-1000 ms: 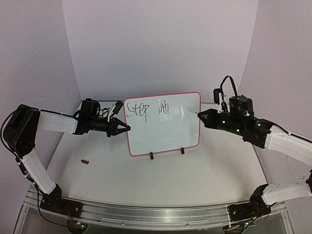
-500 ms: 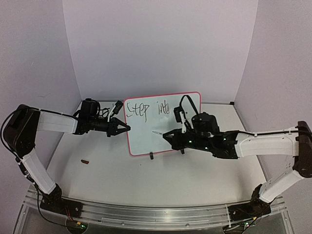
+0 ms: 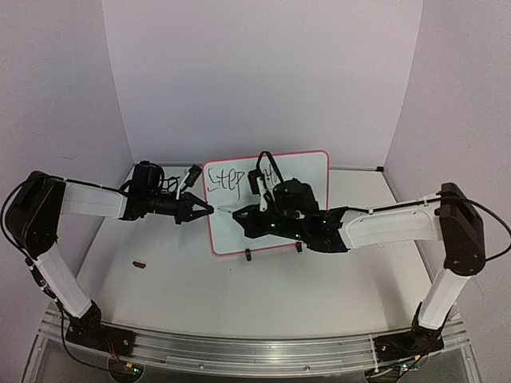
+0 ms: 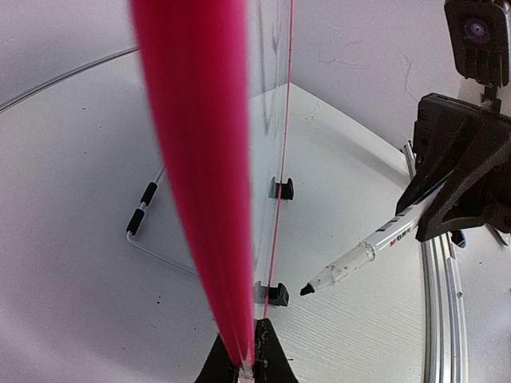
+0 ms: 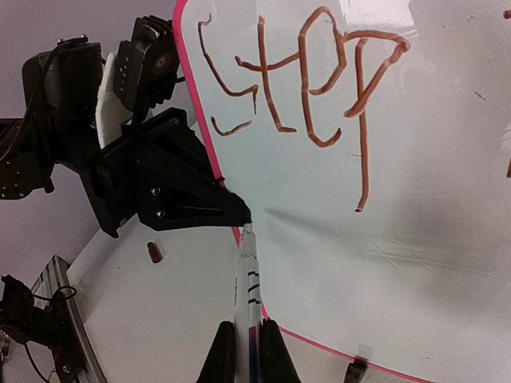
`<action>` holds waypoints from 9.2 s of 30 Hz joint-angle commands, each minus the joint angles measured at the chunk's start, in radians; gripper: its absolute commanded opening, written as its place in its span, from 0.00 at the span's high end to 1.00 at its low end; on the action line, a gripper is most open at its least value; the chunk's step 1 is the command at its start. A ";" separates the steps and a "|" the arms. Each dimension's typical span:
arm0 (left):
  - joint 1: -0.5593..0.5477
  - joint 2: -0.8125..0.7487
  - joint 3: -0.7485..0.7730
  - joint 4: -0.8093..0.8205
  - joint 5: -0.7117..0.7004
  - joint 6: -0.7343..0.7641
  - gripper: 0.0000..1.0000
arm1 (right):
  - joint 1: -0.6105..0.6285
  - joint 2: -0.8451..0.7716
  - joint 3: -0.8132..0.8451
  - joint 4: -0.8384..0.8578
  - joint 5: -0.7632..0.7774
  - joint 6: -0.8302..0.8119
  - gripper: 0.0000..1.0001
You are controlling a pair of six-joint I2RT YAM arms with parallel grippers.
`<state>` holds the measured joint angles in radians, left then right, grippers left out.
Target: Write a sentence on the whiteboard
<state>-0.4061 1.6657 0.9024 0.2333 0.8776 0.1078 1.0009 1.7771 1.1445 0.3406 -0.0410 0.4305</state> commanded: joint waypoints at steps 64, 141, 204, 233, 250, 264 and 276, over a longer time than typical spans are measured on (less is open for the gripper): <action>-0.004 -0.003 -0.010 -0.071 -0.138 0.044 1.00 | 0.009 0.014 0.087 -0.041 0.116 -0.025 1.00; -0.006 -0.002 -0.010 -0.071 -0.140 0.046 1.00 | -0.005 -0.025 0.013 -0.072 -0.018 0.009 1.00; -0.005 0.013 -0.002 -0.075 -0.140 0.049 1.00 | -0.040 -0.035 0.051 -0.155 0.041 -0.004 1.00; -0.006 0.018 -0.002 -0.073 -0.138 0.048 1.00 | -0.040 -0.056 0.034 -0.123 0.004 0.006 1.00; -0.005 0.021 0.000 -0.074 -0.140 0.049 1.00 | -0.058 -0.008 0.045 -0.144 -0.007 0.039 1.00; -0.005 0.020 -0.001 -0.074 -0.140 0.050 1.00 | -0.058 0.017 0.021 -0.173 -0.053 0.079 1.00; -0.006 0.020 -0.001 -0.074 -0.140 0.049 1.00 | -0.058 -0.015 0.048 -0.155 -0.017 0.056 1.00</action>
<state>-0.4072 1.6611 0.9024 0.2256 0.8669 0.1085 0.9476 1.7847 1.1667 0.1633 -0.0942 0.4980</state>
